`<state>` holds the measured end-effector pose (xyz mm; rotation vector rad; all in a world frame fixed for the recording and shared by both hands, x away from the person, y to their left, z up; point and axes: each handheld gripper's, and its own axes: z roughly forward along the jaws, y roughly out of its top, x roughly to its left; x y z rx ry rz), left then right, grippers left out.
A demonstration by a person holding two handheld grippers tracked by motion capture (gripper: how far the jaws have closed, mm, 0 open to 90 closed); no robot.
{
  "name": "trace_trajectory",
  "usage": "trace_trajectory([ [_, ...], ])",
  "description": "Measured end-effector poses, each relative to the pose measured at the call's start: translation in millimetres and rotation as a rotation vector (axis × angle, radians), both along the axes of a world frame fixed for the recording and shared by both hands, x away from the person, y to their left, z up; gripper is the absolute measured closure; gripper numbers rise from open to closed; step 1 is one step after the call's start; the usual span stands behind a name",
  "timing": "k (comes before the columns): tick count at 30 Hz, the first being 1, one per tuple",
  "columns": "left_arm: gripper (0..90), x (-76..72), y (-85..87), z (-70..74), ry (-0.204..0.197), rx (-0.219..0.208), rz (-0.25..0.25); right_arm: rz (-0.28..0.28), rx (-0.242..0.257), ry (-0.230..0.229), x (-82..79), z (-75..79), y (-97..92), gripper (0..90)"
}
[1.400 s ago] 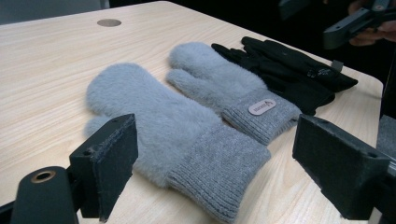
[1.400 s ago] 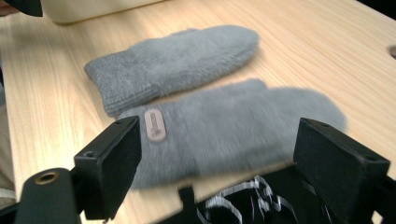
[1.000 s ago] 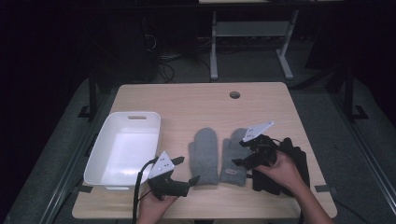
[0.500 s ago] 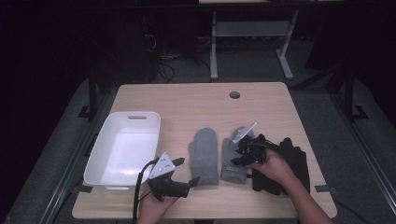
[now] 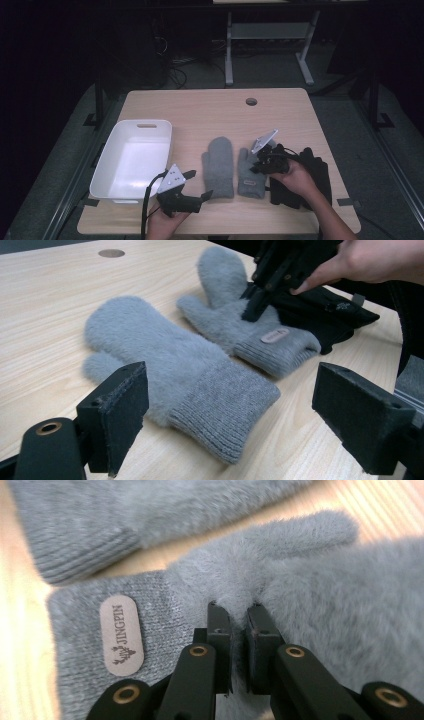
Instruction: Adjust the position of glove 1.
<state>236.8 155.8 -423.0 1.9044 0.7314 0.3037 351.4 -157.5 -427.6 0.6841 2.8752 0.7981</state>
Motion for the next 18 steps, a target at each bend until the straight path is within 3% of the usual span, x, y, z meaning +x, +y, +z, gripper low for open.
trace_trajectory([
  [11, 14.5, -2.5, 2.8, 3.5, -0.008, -0.025, 0.018, 0.060, 0.037, -0.067, -11.0, 44.3, 18.4, 83.6],
  [12, 14.5, -2.9, 2.9, 3.7, -0.007, -0.027, 0.020, 0.081, 0.048, -0.077, -10.6, 52.8, 27.5, 83.6],
  [18, 14.5, -2.3, 4.7, 4.3, -0.013, -0.021, 0.023, 0.143, 0.041, -0.081, -3.4, 60.7, 59.8, 83.5],
])
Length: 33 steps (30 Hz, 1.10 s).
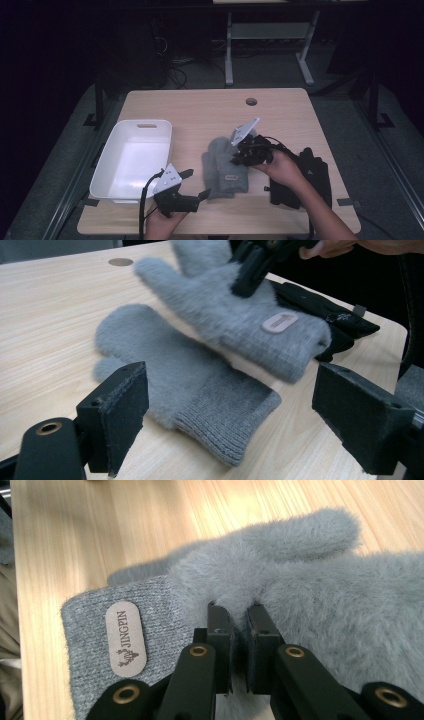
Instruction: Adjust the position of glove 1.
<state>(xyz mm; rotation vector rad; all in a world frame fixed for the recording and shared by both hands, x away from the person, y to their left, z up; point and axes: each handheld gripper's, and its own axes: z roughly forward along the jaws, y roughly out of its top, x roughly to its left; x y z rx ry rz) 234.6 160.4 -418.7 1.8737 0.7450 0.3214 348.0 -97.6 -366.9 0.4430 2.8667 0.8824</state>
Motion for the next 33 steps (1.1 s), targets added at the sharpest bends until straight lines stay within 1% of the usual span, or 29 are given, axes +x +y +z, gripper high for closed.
trace_trajectory([
  [3, 14.5, 1.0, 1.3, -0.6, 0.005, -0.009, 0.003, 0.033, -0.018, 0.010, 4.4, -2.8, 17.4, 83.3],
  [5, 14.5, 1.2, 2.2, -0.4, 0.007, -0.005, 0.006, 0.054, -0.025, 0.020, 6.4, -5.9, 28.2, 83.1],
  [8, 14.5, 1.2, 3.1, 0.4, 0.006, -0.009, 0.009, 0.071, -0.041, 0.038, 9.3, -11.3, 41.5, 82.8],
  [11, 14.5, 1.2, 4.4, 1.1, 0.009, -0.012, 0.013, 0.069, -0.066, 0.059, 12.9, -20.4, 50.8, 81.8],
  [13, 14.5, 1.4, 5.0, 1.2, 0.013, -0.021, 0.014, 0.048, -0.095, 0.068, 16.7, -33.1, 54.4, 75.6],
  [14, 14.5, 1.5, 5.1, 1.2, 0.013, -0.019, 0.012, 0.035, -0.086, 0.078, 18.5, -39.0, 54.5, 69.4],
  [15, 14.5, 1.2, 4.3, 1.1, 0.016, -0.024, 0.014, 0.020, -0.059, 0.094, 20.5, -42.9, 53.4, 62.0],
  [16, 14.5, 1.5, 4.6, 1.2, 0.012, -0.015, 0.007, -0.002, -0.035, 0.111, 22.0, -44.0, 51.8, 54.0],
  [17, 14.5, 1.4, 4.4, 1.2, 0.012, -0.012, 0.004, -0.017, -0.014, 0.111, 22.8, -43.4, 49.6, 46.4],
  [18, 14.5, 1.3, 3.9, 1.1, 0.010, -0.010, 0.003, -0.030, 0.004, 0.106, 22.6, -41.3, 46.8, 42.6],
  [19, 14.5, 1.4, 3.4, 1.0, 0.009, -0.009, 0.002, -0.045, 0.013, 0.099, 22.1, -38.9, 43.8, 39.9],
  [20, 14.5, 1.4, 2.4, 0.6, 0.015, -0.015, 0.004, -0.059, 0.019, 0.089, 22.2, -36.5, 40.4, 35.3],
  [21, 14.5, 1.5, 2.2, 0.4, 0.018, -0.011, 0.003, -0.081, 0.029, 0.088, 22.4, -34.3, 36.7, 32.6],
  [25, 14.5, 1.8, 0.5, -1.4, 0.026, -0.005, 0.006, -0.162, 0.080, 0.096, 28.2, -26.6, 18.8, 27.0],
  [26, 14.6, 1.8, 0.5, -1.5, 0.029, 0.003, 0.006, -0.184, 0.101, 0.104, 30.1, -25.1, 14.7, 26.3],
  [28, 14.7, 2.0, -0.4, -2.3, 0.033, 0.003, 0.004, -0.232, 0.133, 0.132, 34.5, -23.7, 8.2, 24.4],
  [33, 14.9, 1.9, -2.6, -3.6, 0.036, 0.008, -0.002, -0.324, 0.185, 0.177, 50.7, -31.2, 2.8, 22.3],
])
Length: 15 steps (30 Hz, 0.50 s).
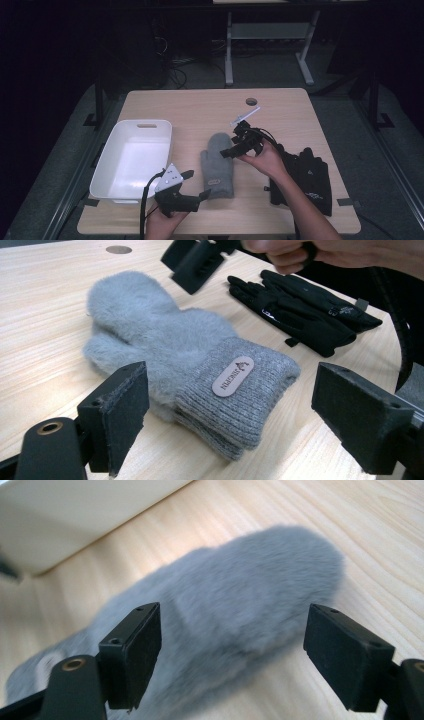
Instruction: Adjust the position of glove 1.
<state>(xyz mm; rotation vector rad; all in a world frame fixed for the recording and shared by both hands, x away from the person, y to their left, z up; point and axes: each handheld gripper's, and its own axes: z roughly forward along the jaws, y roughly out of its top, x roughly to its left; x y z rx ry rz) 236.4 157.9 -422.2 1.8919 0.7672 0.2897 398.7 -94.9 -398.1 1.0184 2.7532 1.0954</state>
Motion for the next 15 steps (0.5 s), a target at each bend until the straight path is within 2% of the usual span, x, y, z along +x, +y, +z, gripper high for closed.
trace_trajectory([
  [4, 14.8, 0.5, 0.2, 0.0, 0.023, -0.015, -0.003, -0.058, 0.004, 0.063, 13.2, -12.0, 2.0, 22.7],
  [9, 14.8, -0.1, -0.9, 0.3, 0.026, -0.015, 0.000, -0.117, 0.012, 0.112, 24.7, -25.8, 0.6, 22.6],
  [15, 14.9, 0.3, -1.9, -0.4, 0.024, -0.005, -0.007, -0.139, 0.041, 0.171, 32.7, -38.4, -0.6, 22.3],
])
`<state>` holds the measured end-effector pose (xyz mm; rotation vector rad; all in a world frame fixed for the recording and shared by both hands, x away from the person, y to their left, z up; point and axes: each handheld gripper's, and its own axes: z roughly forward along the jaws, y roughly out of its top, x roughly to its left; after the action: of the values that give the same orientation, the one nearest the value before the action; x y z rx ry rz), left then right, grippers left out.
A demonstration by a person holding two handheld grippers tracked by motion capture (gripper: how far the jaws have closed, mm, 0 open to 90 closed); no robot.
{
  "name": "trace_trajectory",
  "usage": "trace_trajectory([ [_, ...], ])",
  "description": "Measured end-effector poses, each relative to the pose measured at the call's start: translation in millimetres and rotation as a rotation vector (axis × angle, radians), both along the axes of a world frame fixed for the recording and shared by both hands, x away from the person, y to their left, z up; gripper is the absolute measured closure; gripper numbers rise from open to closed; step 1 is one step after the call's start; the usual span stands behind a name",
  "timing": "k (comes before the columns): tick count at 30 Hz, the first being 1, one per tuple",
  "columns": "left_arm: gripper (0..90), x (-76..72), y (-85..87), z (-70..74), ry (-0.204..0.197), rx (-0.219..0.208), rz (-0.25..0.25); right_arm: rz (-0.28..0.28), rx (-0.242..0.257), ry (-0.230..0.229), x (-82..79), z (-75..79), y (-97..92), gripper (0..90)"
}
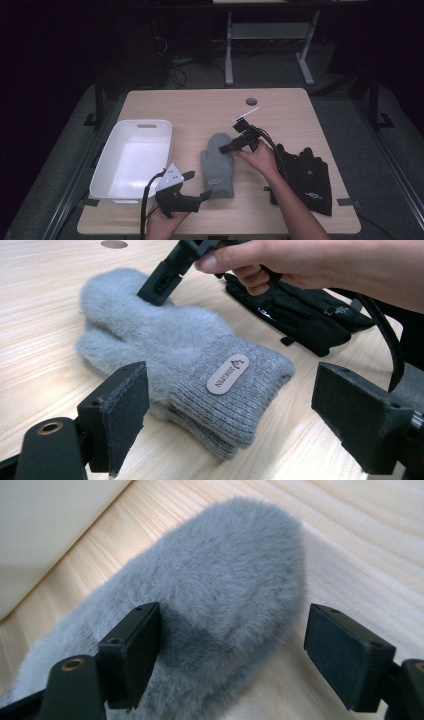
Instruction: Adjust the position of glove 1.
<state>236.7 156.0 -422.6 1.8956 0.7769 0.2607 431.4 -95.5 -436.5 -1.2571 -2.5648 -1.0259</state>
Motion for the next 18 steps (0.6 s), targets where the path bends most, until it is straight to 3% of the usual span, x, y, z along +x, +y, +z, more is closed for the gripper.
trace_trajectory([
  [5, 14.8, 0.2, -0.7, -0.5, 0.004, 0.009, -0.007, -0.003, 0.020, 0.047, 3.0, -10.5, 3.3, 24.0],
  [8, 14.8, 0.8, -0.5, -0.8, 0.008, 0.010, -0.008, -0.008, 0.046, 0.079, 3.9, -15.3, 1.6, 29.7],
  [12, 14.9, 2.6, 0.6, -0.6, 0.033, 0.009, -0.014, -0.006, 0.101, 0.116, 4.6, -21.2, -2.1, 44.8],
  [13, 14.9, 2.6, 0.6, -0.6, 0.033, 0.009, -0.014, -0.006, 0.101, 0.116, 4.6, -21.2, -2.1, 44.8],
  [14, 14.9, 3.3, 1.2, -0.3, 0.061, -0.024, -0.012, 0.003, 0.131, 0.122, 4.5, -21.6, -4.1, 57.0],
  [18, 20.5, 5.3, 3.2, 0.5, 0.101, -0.067, -0.013, 0.018, 0.152, 0.106, 2.6, -19.0, -7.1, 70.4],
])
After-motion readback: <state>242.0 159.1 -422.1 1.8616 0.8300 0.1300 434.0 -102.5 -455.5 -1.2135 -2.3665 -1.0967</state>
